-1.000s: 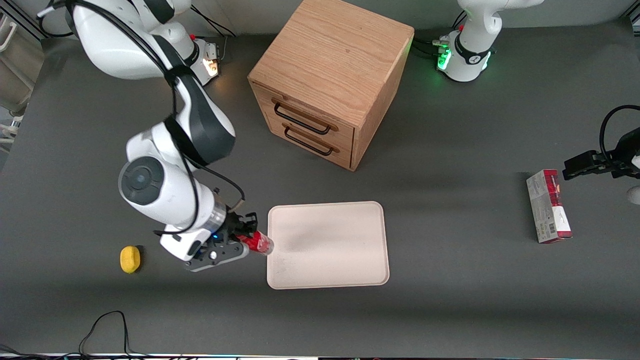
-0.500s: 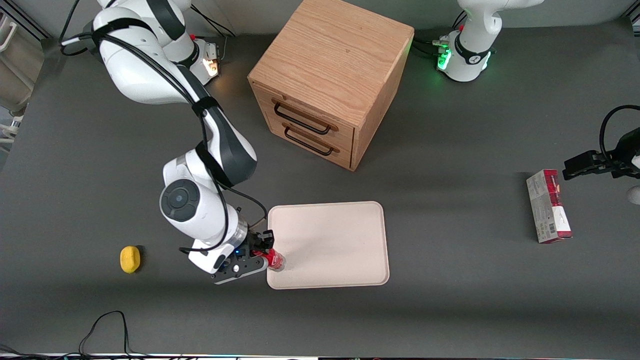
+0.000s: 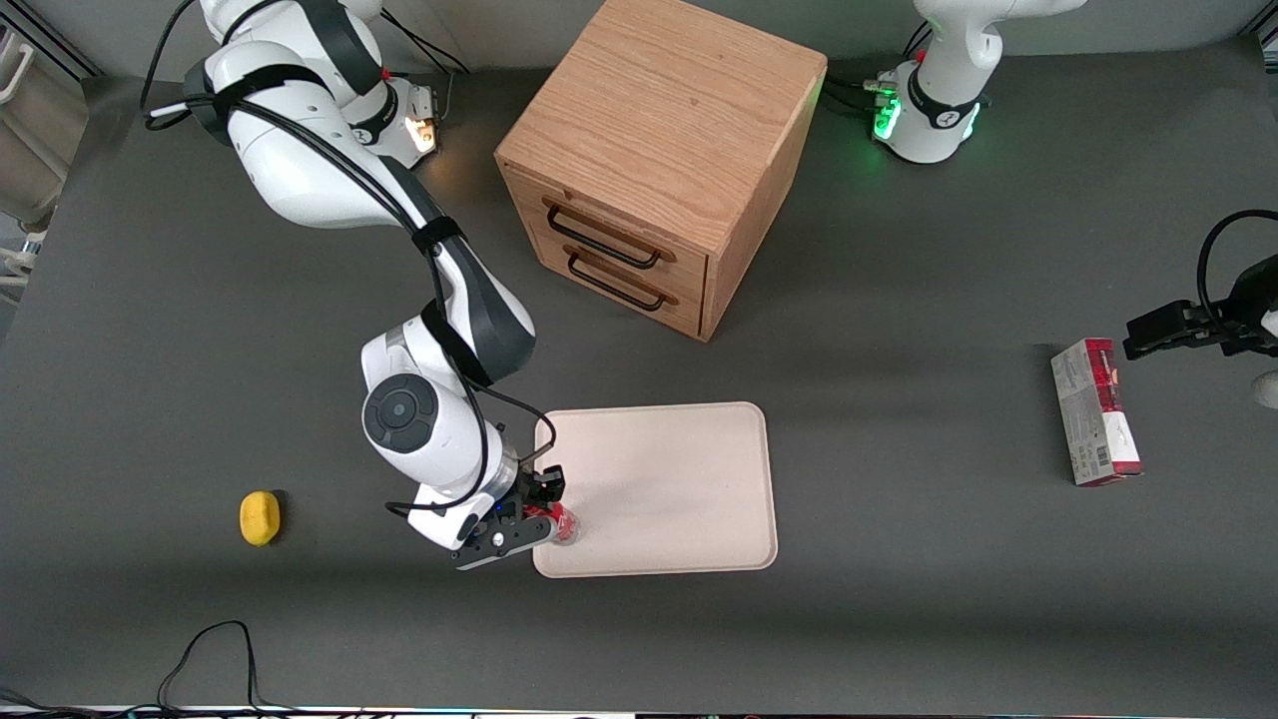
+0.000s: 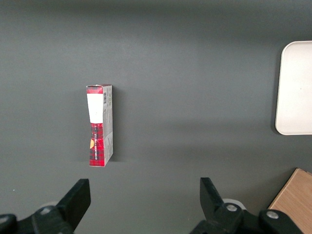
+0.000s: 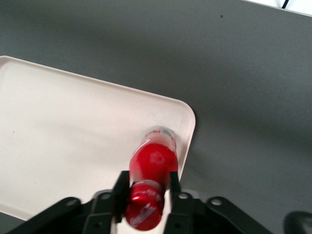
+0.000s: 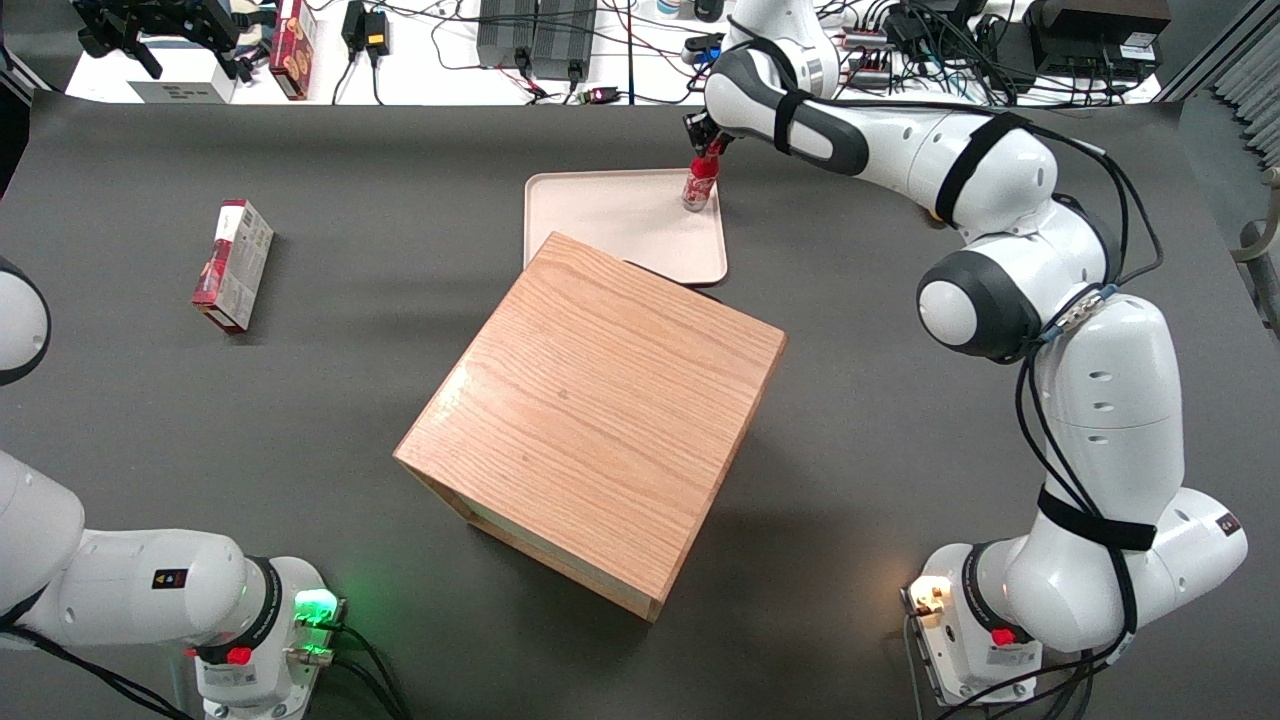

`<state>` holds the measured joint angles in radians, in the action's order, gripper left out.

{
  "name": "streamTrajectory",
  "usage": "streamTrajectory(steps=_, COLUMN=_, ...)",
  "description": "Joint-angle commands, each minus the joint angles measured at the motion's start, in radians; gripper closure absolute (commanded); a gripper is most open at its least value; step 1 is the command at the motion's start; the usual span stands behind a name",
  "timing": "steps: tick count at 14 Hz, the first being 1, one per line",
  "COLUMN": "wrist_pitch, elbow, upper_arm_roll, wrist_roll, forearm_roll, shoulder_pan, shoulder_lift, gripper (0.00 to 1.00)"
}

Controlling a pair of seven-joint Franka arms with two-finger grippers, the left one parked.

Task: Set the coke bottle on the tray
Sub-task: 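Lower the bottle onto the white tray with the right gripper, then open the right gripper and raise it away from the tray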

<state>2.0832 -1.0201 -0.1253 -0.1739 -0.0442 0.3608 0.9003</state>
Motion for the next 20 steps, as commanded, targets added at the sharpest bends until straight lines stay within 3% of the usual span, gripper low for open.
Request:
streamTrajectory(steps=1, wrist_pitch=0.0, elbow=0.038, upper_arm_roll=0.001, wrist_roll=-0.022, forearm_roll=-0.02, shoulder_pan=0.009, shoulder_lift=0.014, gripper=0.0)
streamTrajectory(steps=10, wrist_pitch=-0.018, elbow=0.035, upper_arm_roll=0.003, wrist_roll=-0.07, forearm_roll=0.01, shoulder_pan=0.01, shoulder_lift=-0.052, gripper=0.0)
streamTrajectory(steps=13, wrist_pitch=-0.089, elbow=-0.128, upper_arm_roll=0.021, wrist_roll=-0.116, forearm_roll=0.088, shoulder_pan=-0.014, shoulder_lift=-0.228, gripper=0.0)
streamTrajectory(steps=17, wrist_pitch=-0.176, elbow=-0.498, upper_arm_roll=0.11, wrist_roll=-0.075, forearm_roll=0.095, shoulder_pan=-0.054, shoulder_lift=-0.573, gripper=0.0)
streamTrajectory(steps=20, wrist_pitch=-0.25, elbow=-0.671, upper_arm_roll=0.2, wrist_roll=-0.058, forearm_roll=0.095, shoulder_pan=-0.051, shoulder_lift=-0.769, gripper=0.0)
